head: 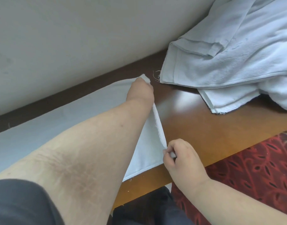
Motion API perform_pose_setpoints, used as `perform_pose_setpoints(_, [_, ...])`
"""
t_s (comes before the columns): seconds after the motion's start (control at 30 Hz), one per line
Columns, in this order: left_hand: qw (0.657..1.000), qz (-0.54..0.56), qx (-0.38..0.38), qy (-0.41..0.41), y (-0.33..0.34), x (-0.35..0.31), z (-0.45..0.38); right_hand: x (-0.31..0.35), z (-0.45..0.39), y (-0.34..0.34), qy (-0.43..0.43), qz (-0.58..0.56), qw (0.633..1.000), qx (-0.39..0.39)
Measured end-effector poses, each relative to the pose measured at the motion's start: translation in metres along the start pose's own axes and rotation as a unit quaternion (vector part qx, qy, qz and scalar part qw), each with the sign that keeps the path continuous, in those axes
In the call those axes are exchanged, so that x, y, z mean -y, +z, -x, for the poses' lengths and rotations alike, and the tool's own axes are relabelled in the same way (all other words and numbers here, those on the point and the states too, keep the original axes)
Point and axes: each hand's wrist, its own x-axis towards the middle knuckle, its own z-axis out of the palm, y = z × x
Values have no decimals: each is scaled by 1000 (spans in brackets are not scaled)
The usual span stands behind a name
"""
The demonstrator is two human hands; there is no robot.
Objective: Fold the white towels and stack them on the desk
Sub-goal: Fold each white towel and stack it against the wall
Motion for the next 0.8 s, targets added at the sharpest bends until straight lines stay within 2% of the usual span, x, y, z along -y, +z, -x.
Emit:
perform_pose_setpoints(0.07, [997, 73, -20, 22, -13, 8, 11, 20, 3, 5, -59, -42, 997, 42])
perform_pose_setpoints(0.17, [979, 201, -16, -20, -36, 27, 22, 52, 7, 18, -109, -58, 985, 121])
perform_pose_setpoints(0.3, [962, 266, -20, -60, -79, 64, 35, 93, 10, 40, -184, -47, 961, 201])
perform_pose_setpoints(0.4, [947, 305, -41, -94, -113, 97, 47, 123, 18, 57, -232, -49, 946, 222])
perform_pose_setpoints(0.57, [919, 369, -31, -136, -161, 157, 71, 167, 41, 88, -298, -57, 922, 242])
perform_pose_setpoints(0.8, [911, 382, -74, -136, -232, 245, 114, 235, 77, 145, -371, -59, 887, 270])
